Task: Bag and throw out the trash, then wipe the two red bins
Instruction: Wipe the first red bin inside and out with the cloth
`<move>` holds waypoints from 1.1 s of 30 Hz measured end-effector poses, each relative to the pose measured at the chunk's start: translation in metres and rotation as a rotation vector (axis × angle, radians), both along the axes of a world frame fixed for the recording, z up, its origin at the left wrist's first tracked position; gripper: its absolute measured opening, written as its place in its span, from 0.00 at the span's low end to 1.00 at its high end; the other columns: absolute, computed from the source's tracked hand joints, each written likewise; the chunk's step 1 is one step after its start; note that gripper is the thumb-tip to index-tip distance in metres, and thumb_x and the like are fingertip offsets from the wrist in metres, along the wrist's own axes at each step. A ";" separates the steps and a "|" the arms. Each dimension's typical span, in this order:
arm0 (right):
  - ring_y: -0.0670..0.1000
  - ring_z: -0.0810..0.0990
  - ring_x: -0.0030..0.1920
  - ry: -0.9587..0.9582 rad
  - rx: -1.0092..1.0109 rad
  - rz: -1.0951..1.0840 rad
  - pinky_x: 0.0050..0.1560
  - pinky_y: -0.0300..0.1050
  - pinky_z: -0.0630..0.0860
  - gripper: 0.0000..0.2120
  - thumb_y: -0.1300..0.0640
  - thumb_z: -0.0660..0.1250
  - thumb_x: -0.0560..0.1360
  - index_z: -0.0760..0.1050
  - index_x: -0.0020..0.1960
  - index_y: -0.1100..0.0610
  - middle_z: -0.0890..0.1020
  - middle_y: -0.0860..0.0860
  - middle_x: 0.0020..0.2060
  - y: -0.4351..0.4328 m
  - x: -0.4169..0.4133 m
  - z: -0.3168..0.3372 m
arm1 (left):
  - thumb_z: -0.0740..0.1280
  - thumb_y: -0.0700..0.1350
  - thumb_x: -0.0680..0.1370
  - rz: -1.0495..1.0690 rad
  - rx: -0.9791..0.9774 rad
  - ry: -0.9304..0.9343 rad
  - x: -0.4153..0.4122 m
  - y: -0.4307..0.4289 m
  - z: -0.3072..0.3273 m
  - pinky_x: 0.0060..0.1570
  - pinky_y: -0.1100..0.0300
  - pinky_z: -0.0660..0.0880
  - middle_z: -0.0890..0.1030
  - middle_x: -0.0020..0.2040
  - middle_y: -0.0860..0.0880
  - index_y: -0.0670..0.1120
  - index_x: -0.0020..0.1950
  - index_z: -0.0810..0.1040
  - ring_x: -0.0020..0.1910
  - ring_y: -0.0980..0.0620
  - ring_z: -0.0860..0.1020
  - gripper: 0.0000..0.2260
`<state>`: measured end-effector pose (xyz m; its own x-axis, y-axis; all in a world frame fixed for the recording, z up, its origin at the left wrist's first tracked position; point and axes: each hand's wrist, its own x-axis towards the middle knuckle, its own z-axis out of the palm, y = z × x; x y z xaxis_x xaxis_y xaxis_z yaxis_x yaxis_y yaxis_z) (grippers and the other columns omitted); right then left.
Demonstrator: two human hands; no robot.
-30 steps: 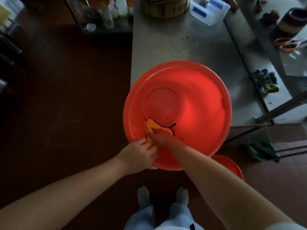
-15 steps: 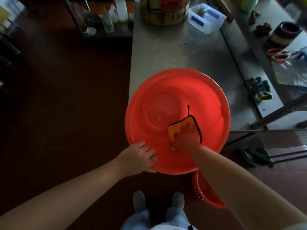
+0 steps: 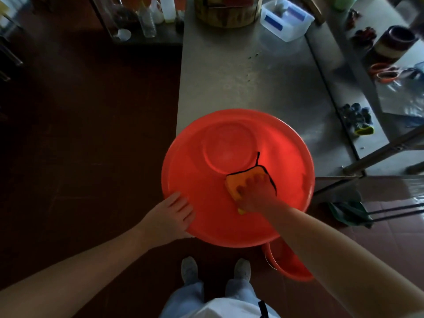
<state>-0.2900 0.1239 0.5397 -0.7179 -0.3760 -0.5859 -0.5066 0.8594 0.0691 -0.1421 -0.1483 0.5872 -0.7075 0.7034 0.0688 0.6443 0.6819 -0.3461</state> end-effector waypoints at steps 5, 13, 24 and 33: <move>0.58 0.61 0.77 -0.098 -0.002 -0.133 0.75 0.51 0.50 0.29 0.39 0.67 0.76 0.71 0.73 0.49 0.75 0.61 0.60 0.016 0.003 -0.010 | 0.57 0.67 0.81 -0.061 -0.048 -0.019 -0.012 -0.009 0.006 0.78 0.38 0.49 0.83 0.55 0.41 0.41 0.57 0.82 0.59 0.39 0.78 0.31; 0.67 0.64 0.75 -0.288 0.061 -0.215 0.73 0.72 0.52 0.28 0.32 0.53 0.76 0.67 0.74 0.38 0.69 0.55 0.75 -0.001 0.064 -0.026 | 0.56 0.46 0.85 -0.244 0.116 -0.033 -0.010 0.041 0.004 0.55 0.44 0.71 0.78 0.41 0.46 0.46 0.46 0.79 0.42 0.44 0.75 0.14; 0.65 0.52 0.80 -0.327 0.240 -0.317 0.68 0.82 0.39 0.34 0.34 0.54 0.77 0.61 0.80 0.46 0.58 0.54 0.81 0.001 0.045 -0.011 | 0.59 0.40 0.82 -0.281 0.063 -0.041 -0.029 0.045 0.025 0.49 0.47 0.74 0.77 0.40 0.49 0.47 0.45 0.78 0.41 0.47 0.75 0.11; 0.66 0.55 0.79 -0.111 0.230 -0.267 0.72 0.75 0.44 0.42 0.27 0.50 0.73 0.59 0.81 0.48 0.60 0.58 0.80 -0.032 -0.017 0.038 | 0.60 0.37 0.81 -0.195 -0.015 0.047 -0.077 0.031 0.075 0.49 0.47 0.73 0.76 0.38 0.48 0.47 0.43 0.76 0.41 0.46 0.75 0.10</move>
